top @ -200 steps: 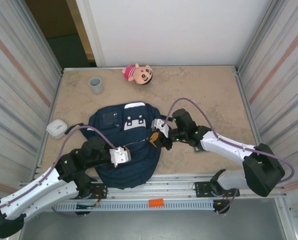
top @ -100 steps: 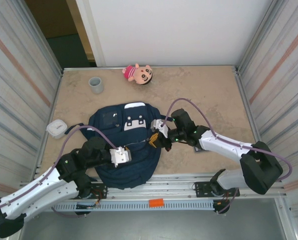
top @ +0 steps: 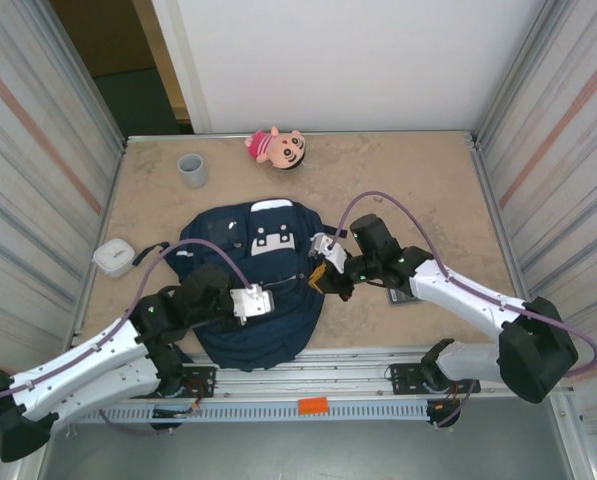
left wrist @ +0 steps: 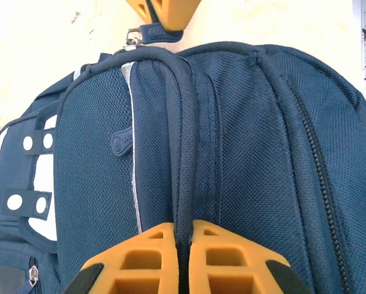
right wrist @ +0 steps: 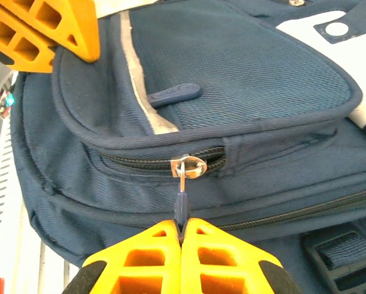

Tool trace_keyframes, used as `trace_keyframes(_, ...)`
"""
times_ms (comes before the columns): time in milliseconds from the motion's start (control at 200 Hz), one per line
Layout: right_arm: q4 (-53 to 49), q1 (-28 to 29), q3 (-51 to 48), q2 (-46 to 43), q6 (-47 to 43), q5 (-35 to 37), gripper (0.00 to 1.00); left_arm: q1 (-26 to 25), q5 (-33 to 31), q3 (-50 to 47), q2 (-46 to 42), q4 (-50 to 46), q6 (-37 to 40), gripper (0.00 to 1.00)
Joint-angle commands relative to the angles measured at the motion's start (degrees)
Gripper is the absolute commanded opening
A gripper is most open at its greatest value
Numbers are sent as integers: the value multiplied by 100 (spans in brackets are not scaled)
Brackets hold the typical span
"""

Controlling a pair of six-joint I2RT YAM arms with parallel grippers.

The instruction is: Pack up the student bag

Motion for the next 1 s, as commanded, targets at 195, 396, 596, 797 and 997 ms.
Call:
trace_keyframes(195, -485, 277, 132, 99, 565, -376, 0, 30, -323, 165, 80, 519, -247, 0)
trace_keyframes(396, 415, 281, 2, 319, 1321, -721, 0, 30, -230, 88, -22, 598, -285, 0)
trace_keyframes(596, 802, 366, 9, 578, 1524, -453, 0, 31, 82, 117, -90, 605, -206, 0)
trace_keyframes(797, 901, 300, 11, 649, 1595, -399, 1, 36, 113, 91, -72, 643, -243, 0)
trace_keyframes(997, 880, 197, -76, 398, 1610, -434, 0, 37, -277, 101, -10, 745, -457, 0)
